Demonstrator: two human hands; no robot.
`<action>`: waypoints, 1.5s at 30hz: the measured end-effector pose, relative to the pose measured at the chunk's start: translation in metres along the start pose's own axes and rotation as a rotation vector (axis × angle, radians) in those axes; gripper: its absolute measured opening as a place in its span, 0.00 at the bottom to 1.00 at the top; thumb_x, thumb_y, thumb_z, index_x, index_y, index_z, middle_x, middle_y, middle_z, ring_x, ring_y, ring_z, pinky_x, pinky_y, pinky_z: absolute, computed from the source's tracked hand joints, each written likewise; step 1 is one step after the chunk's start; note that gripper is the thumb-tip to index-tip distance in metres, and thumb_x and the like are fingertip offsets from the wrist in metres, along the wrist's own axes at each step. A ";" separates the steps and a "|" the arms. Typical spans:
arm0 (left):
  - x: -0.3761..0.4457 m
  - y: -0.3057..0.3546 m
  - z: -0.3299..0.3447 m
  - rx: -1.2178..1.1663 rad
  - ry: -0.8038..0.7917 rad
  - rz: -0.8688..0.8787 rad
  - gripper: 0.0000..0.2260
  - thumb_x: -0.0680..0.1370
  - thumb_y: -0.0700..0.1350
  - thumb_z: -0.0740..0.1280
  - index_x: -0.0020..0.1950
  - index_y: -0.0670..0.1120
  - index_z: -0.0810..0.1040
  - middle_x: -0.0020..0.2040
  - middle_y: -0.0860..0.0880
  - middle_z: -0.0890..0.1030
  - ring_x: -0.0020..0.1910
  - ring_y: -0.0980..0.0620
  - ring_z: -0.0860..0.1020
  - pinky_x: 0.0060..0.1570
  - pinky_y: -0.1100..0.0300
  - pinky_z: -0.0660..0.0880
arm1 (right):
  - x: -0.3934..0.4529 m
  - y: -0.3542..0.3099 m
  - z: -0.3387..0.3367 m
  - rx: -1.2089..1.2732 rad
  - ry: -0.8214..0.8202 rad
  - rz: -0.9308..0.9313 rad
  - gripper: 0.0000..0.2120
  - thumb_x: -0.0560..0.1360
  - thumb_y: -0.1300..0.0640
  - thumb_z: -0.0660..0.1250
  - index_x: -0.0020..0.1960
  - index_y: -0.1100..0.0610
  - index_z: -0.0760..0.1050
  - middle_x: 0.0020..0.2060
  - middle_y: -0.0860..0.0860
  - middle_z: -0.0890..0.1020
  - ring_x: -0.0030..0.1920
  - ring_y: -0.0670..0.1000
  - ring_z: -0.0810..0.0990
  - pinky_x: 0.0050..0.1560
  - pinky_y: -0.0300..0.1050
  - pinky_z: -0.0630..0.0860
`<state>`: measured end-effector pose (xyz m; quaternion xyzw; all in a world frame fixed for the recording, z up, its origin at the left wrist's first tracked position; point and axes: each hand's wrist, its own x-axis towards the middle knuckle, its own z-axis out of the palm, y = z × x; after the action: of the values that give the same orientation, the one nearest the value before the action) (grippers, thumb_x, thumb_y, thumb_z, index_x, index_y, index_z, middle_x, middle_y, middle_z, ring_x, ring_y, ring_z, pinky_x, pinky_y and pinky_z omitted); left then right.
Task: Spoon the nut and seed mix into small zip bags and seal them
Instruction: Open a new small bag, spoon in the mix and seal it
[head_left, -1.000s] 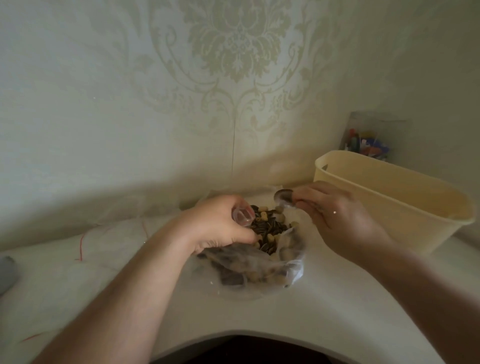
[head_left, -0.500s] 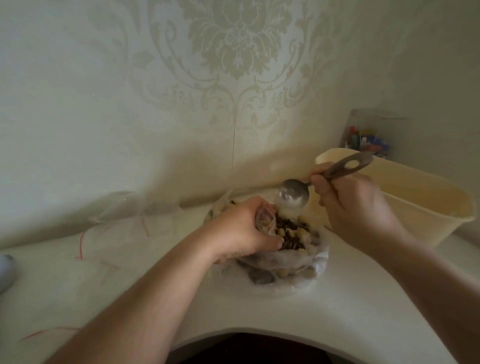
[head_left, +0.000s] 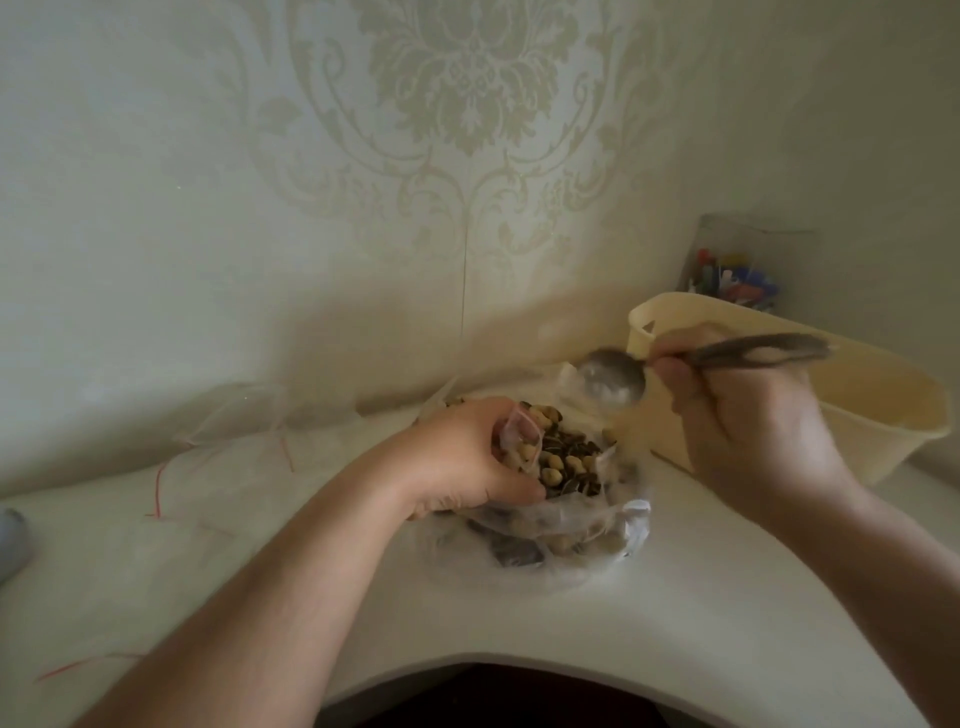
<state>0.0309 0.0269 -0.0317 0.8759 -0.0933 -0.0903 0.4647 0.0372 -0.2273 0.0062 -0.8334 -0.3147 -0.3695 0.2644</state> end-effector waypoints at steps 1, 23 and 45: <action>0.001 -0.001 0.000 -0.002 -0.009 -0.007 0.24 0.61 0.56 0.81 0.55 0.62 0.80 0.54 0.56 0.85 0.53 0.53 0.85 0.54 0.47 0.84 | 0.002 0.000 -0.003 0.030 0.058 0.021 0.11 0.84 0.58 0.60 0.49 0.58 0.81 0.40 0.36 0.76 0.39 0.41 0.76 0.43 0.29 0.72; 0.001 0.000 0.006 0.093 0.042 0.015 0.21 0.64 0.52 0.81 0.54 0.58 0.79 0.49 0.58 0.85 0.50 0.55 0.84 0.52 0.50 0.84 | -0.002 -0.017 0.013 -0.126 -0.217 0.089 0.17 0.84 0.48 0.55 0.45 0.55 0.74 0.31 0.46 0.75 0.28 0.50 0.73 0.28 0.55 0.75; 0.006 -0.006 0.002 0.052 0.111 0.015 0.10 0.70 0.43 0.77 0.47 0.55 0.83 0.43 0.54 0.87 0.44 0.53 0.85 0.52 0.48 0.82 | 0.001 -0.015 0.022 0.055 -0.221 0.416 0.14 0.86 0.48 0.55 0.47 0.52 0.74 0.35 0.50 0.81 0.34 0.48 0.80 0.36 0.46 0.77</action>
<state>0.0363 0.0272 -0.0380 0.8905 -0.0765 -0.0356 0.4471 0.0364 -0.2018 -0.0033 -0.9081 -0.1732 -0.2048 0.3217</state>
